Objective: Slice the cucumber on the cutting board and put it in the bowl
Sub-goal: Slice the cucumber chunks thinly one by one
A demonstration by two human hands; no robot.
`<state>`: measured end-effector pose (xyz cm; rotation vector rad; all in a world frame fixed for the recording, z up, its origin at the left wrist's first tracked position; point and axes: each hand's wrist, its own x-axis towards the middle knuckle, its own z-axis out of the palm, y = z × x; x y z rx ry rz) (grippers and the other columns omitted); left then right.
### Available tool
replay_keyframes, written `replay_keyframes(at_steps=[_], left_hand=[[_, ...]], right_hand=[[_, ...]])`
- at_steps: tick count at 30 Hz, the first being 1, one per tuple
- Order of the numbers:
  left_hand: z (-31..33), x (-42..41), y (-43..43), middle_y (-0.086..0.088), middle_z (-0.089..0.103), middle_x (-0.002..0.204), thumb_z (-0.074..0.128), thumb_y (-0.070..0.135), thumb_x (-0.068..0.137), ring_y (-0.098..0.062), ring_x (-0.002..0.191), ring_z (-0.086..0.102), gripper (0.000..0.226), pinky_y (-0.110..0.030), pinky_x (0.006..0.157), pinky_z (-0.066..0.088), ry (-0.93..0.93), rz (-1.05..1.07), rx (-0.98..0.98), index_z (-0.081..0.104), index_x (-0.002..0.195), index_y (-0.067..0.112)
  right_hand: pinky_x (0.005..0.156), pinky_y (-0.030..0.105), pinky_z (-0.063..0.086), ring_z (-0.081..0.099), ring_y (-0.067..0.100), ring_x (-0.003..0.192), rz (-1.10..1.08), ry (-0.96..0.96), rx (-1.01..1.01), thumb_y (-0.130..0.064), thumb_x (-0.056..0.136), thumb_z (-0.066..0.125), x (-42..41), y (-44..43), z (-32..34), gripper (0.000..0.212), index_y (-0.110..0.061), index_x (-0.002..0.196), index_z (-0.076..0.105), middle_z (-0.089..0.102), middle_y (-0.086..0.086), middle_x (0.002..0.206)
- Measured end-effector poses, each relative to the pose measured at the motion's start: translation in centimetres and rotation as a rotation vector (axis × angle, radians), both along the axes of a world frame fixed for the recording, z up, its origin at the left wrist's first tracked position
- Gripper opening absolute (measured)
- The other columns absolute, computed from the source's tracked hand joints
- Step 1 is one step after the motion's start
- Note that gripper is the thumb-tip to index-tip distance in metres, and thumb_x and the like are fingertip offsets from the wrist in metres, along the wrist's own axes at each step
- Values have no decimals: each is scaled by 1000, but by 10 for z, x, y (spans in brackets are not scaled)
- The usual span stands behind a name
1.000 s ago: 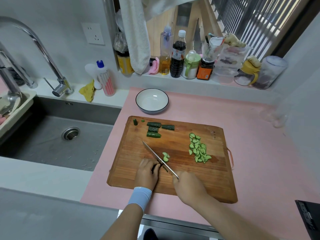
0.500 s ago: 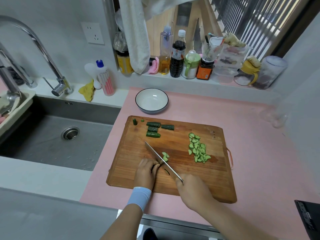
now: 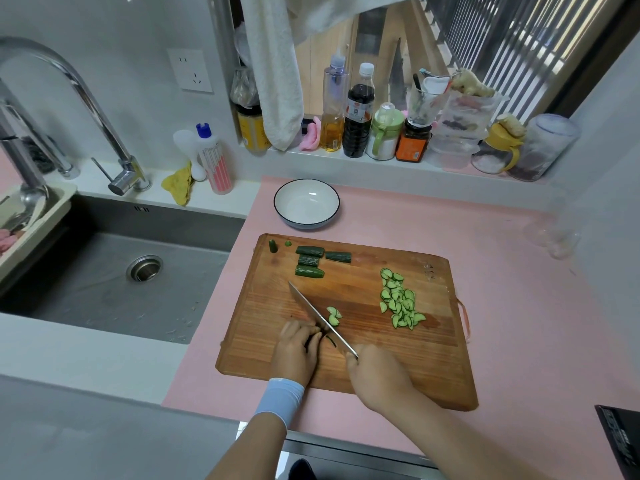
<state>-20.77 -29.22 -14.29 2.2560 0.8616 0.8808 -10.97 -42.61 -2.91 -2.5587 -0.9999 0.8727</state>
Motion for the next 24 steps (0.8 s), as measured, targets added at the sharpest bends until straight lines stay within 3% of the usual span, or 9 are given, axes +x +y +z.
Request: replay_keyframes(at_steps=[4, 8, 15, 24], left_hand=[[1, 1, 0, 3, 64, 82, 78, 2, 77, -13, 82, 56, 11, -14, 81, 43, -7, 19, 5, 72, 81, 10], [1, 1, 0, 3, 64, 81, 79, 3, 77, -14, 80, 57, 11, -21, 79, 47, -11, 25, -2, 73, 80, 11], [0, 1, 1, 3, 64, 81, 79, 6, 79, -13, 81, 57, 9, -23, 77, 48, -3, 26, -2, 72, 80, 12], [0, 1, 1, 4, 65, 81, 80, 4, 77, -12, 81, 57, 11, -22, 77, 48, -2, 28, -26, 72, 79, 12]], right_hand=[[64, 30, 41, 64, 27, 82, 3, -5, 4, -35, 101, 40, -2, 1, 3, 29, -23, 94, 65, 69, 0, 85], [59, 31, 36, 59, 24, 72, 2, -14, 25, -33, 101, 41, -4, -5, 7, 31, -24, 72, 49, 58, -5, 71], [57, 31, 38, 56, 21, 70, -2, -37, 24, -34, 103, 41, -8, -15, 15, 37, -27, 67, 43, 55, -7, 69], [57, 30, 39, 62, 23, 70, -4, -8, 15, -35, 101, 41, -5, -10, 11, 34, -24, 70, 48, 58, -5, 68]])
